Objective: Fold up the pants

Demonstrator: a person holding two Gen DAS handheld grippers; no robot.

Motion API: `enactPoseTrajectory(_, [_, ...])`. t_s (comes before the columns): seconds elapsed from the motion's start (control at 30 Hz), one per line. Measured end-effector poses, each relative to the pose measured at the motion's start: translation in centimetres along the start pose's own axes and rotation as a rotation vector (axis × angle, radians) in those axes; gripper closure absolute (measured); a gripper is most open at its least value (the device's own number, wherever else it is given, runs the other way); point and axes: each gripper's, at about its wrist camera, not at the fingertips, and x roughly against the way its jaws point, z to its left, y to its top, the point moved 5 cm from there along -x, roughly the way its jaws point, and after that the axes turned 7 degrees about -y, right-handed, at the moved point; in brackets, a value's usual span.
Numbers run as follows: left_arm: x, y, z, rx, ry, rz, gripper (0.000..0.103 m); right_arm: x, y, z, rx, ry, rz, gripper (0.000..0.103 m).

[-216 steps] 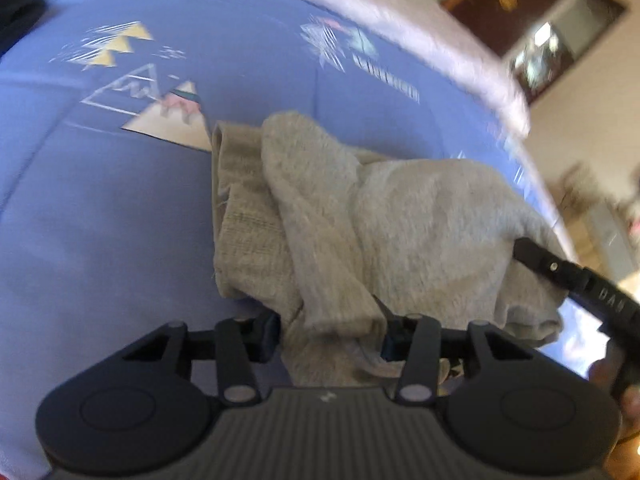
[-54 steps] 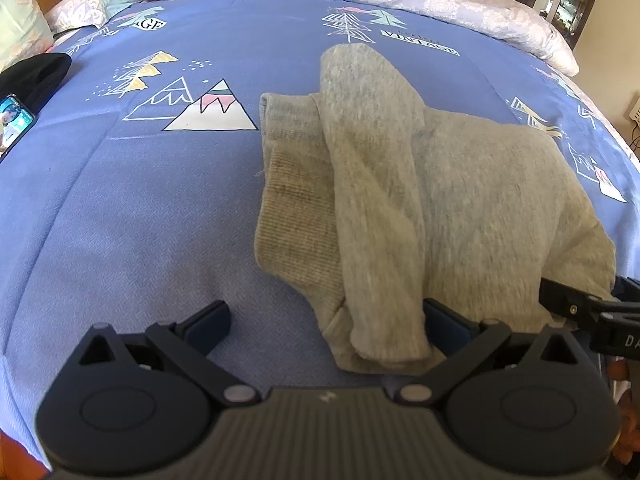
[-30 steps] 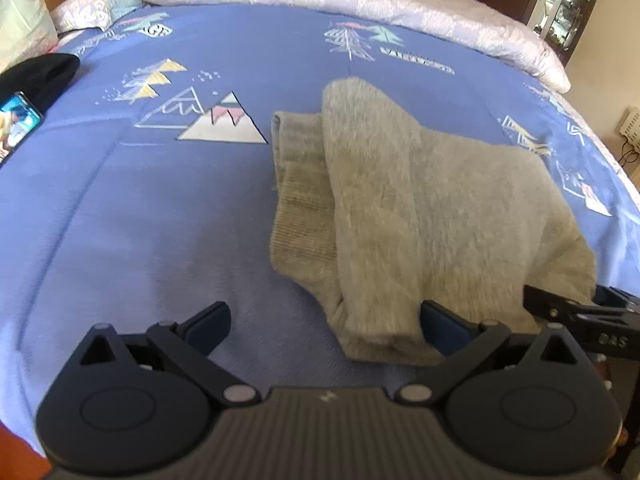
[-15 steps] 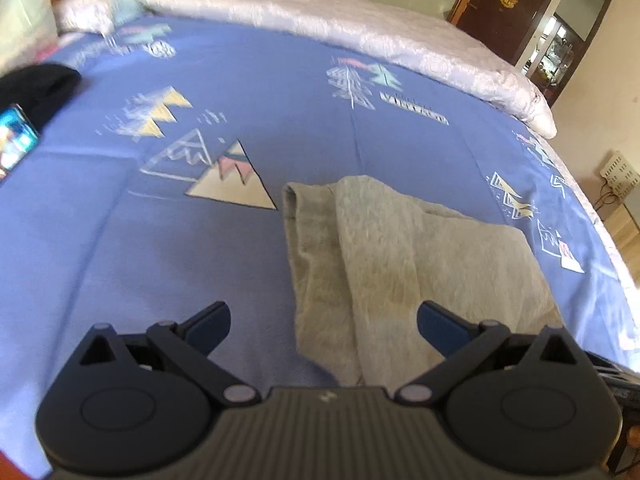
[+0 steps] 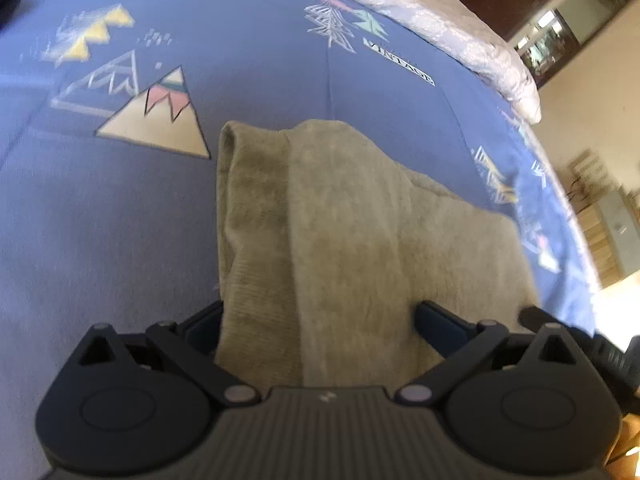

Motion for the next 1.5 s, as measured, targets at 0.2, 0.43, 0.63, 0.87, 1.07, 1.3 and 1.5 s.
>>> enactPoseTrajectory(0.2, [1.6,0.2,-3.0,-0.072,-0.023,-0.003,0.065,-0.2,-0.5,3.8,0.132,-0.032,-0.008,0.079])
enactPoseTrajectory(0.43, [4.9,8.7,-9.2,-0.289,-0.024,-0.253,0.065,2.6,6.2,9.8,0.380,-0.033,-0.309,0.080])
enactPoseTrajectory(0.63, [-0.2,19.4,-11.0,-0.390,0.067,-0.393,0.061,-1.5,16.1,11.1,0.394,-0.063,-0.494,0.080])
enactPoseTrajectory(0.87, [-14.7,25.3,-6.9,-0.345,0.223,-0.296,0.061,-14.3,21.3,6.6,0.339,-0.201,-0.428,0.080])
enactPoseTrajectory(1.07, [-18.8,25.2,-2.4,-0.216,0.406,-0.294,0.003,-20.0,20.8,2.2,0.265,-0.318,-0.285,0.051])
enactPoseTrajectory(1.3, [-11.5,20.9,-4.2,-0.200,0.493,-0.310,0.002,-12.4,17.9,1.5,0.154,-0.365,-0.321,0.026])
enactPoseTrajectory(1.5, [-5.4,13.0,-8.2,-0.256,0.507,-0.249,0.000,-5.2,10.8,1.2,0.151,-0.380,-0.301,0.013])
